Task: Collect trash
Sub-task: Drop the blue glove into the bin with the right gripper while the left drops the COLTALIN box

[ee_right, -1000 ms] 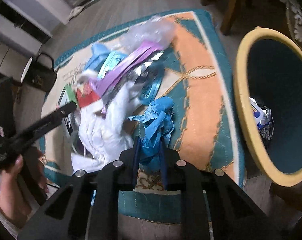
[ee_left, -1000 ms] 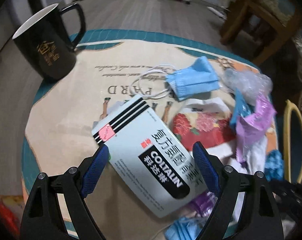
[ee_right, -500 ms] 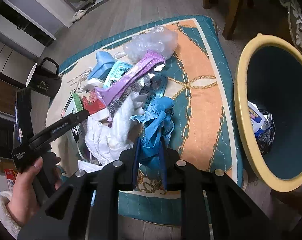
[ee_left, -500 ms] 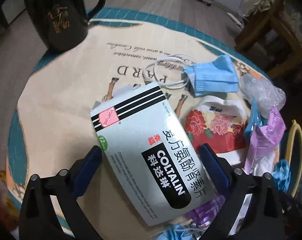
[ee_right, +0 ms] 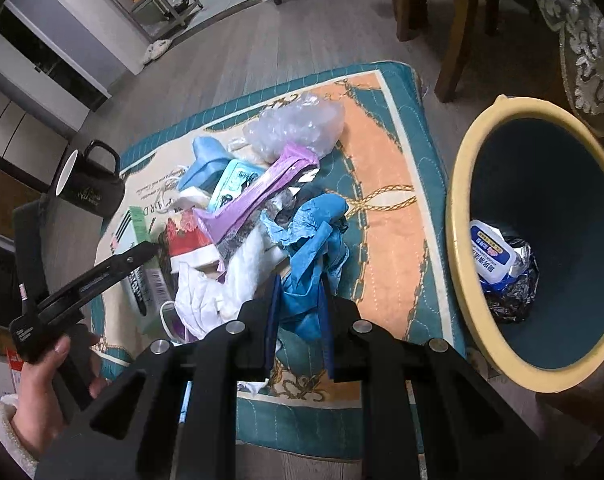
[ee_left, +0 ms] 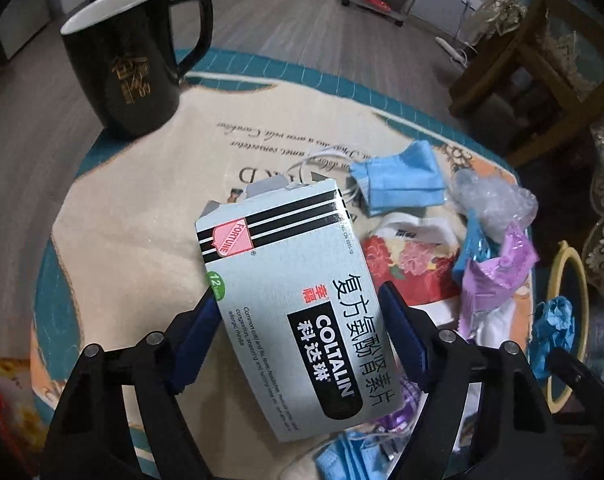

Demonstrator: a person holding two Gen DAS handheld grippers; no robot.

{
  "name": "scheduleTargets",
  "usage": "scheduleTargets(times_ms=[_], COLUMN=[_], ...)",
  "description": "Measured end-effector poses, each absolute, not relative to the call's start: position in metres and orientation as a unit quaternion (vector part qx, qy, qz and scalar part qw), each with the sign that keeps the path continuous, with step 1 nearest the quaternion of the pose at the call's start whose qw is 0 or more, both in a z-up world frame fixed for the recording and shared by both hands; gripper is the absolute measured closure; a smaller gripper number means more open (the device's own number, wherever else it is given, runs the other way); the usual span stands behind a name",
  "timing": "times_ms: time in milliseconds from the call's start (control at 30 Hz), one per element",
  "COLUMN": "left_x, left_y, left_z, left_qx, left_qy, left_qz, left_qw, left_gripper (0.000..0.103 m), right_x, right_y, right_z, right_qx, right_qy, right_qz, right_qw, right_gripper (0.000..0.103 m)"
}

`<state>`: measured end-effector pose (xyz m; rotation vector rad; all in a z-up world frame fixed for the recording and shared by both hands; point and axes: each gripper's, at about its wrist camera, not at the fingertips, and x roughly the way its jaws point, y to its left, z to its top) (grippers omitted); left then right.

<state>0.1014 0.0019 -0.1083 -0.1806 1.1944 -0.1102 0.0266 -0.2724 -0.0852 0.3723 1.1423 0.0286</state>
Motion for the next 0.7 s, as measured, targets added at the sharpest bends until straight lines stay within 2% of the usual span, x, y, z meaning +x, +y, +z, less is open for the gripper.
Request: scheduleTargets(times_ms=[400,700], left_x=[0.085,0.066], left_y=[-0.035,-0.124], left_z=[-0.042,-0.015], left_qx=[-0.025,0.036], left_qy=[0.468,0.424], left_qz=[-0.102,-0.205], left_qw=[0.877,0.882], left_gripper=[0.024,0.024], right_x=[0.025,0.012], right_y=[-0.296,-0.367], right_z=[-0.054,-0.015], right_qx=[0.205,0.242], right_qy=[0.497,0.471], right_qz=[-0.001,-0.055], right_qw=[0.843,0.847], right_gripper=[0.086,0.086])
